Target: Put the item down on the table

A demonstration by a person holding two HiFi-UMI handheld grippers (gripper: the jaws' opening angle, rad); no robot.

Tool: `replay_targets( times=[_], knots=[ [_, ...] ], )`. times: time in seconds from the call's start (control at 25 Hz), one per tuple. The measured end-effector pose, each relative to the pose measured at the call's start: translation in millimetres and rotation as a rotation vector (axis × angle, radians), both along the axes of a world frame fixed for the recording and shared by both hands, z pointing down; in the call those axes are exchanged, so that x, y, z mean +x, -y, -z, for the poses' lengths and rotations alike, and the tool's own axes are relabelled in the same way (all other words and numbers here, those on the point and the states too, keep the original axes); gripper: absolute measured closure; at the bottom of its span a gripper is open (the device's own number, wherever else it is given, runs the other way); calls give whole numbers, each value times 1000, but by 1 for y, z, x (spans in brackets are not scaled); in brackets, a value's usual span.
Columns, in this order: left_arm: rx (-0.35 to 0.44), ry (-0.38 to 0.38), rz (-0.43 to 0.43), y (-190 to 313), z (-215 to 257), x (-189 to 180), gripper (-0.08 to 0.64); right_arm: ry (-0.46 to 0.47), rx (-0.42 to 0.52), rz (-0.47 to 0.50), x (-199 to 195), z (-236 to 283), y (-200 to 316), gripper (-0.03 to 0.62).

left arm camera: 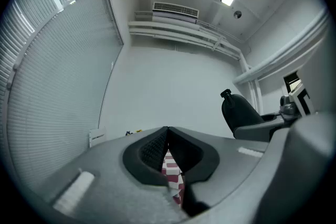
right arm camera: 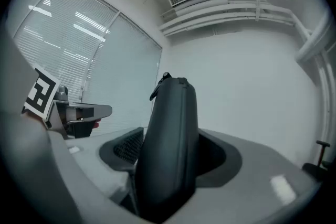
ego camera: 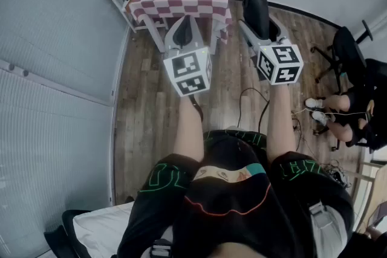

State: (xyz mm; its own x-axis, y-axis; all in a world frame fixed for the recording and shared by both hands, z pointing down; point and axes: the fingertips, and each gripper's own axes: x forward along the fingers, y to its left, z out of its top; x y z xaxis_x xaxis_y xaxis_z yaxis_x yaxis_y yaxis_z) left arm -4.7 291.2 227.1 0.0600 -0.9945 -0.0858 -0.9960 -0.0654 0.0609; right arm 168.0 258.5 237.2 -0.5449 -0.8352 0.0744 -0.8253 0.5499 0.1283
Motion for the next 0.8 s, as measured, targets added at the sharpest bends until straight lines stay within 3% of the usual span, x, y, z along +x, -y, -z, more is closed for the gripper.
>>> replay_targets(
  times=[0.16, 0.56, 0.8],
  knots=[
    [9, 0, 3, -2, 0, -4, 552, -27, 40, -31, -5, 2, -1, 285],
    [-13, -31, 9, -9, -11, -13, 552, -43, 10, -40, -7, -5, -6, 284],
    [-46, -43, -21, -5, -29, 2, 552, 13, -24, -63, 14, -7, -10, 284]
  ],
)
